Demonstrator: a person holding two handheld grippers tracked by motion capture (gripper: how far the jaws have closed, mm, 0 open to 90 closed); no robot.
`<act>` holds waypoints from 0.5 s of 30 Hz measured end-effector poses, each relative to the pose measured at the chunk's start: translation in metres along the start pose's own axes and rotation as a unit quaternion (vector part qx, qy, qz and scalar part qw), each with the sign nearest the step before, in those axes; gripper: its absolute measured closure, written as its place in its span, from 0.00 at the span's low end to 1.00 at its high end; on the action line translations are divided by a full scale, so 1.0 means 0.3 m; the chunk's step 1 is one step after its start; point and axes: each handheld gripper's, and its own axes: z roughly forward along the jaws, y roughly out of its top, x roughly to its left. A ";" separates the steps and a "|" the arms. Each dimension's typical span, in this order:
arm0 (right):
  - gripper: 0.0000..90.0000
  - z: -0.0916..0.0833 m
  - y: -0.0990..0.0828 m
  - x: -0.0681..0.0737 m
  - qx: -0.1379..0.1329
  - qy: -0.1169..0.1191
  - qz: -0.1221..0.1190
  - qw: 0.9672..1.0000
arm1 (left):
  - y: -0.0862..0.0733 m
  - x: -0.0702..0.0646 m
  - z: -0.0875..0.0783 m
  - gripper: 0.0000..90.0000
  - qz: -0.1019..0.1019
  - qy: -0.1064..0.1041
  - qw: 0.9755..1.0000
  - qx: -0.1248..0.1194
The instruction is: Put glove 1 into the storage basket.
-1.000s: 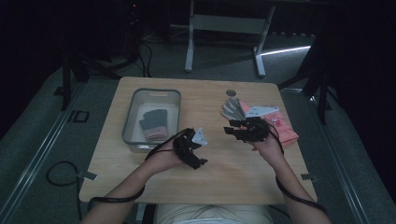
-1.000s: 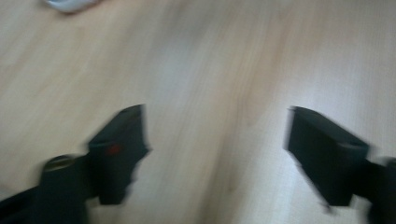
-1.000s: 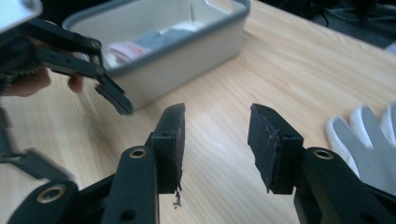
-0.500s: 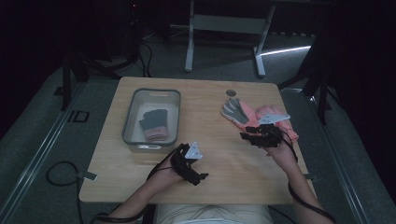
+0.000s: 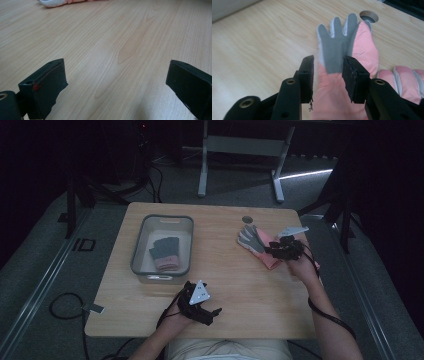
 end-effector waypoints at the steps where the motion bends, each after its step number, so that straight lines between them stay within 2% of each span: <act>1: 0.69 0.000 0.000 0.000 0.000 0.000 0.000 1.000 | -0.001 -0.003 0.000 0.03 0.003 0.000 1.000 0.000; 3: 0.70 0.027 0.014 -0.013 0.005 0.000 -0.005 1.000 | -0.006 -0.007 0.005 0.03 0.003 -0.002 1.000 0.003; 4: 0.74 0.057 0.030 -0.026 0.009 -0.007 -0.016 1.000 | -0.009 -0.008 0.008 0.03 0.004 -0.003 1.000 0.003; 7: 0.75 0.089 0.048 -0.036 0.016 -0.012 -0.016 1.000 | -0.009 -0.008 0.014 0.03 0.010 -0.009 1.000 0.010; 9: 0.77 0.127 0.064 -0.037 0.021 -0.004 -0.011 1.000 | -0.006 -0.010 0.014 0.04 0.008 -0.015 1.000 0.008; 10: 0.77 0.127 0.064 -0.037 0.021 -0.004 -0.011 1.000 | -0.006 -0.009 0.014 0.04 0.010 -0.018 1.000 0.007; 11: 0.77 0.159 0.071 -0.039 0.033 -0.001 -0.011 0.999 | -0.005 -0.010 0.014 0.04 0.013 -0.019 1.000 0.008; 14: 0.77 0.192 0.072 -0.046 0.044 0.000 -0.013 0.999 | -0.006 -0.009 0.013 0.04 0.016 -0.017 1.000 0.004; 15: 0.77 0.218 0.066 -0.052 0.060 -0.002 -0.016 0.998 | -0.007 -0.008 0.013 0.04 0.016 -0.018 1.000 0.003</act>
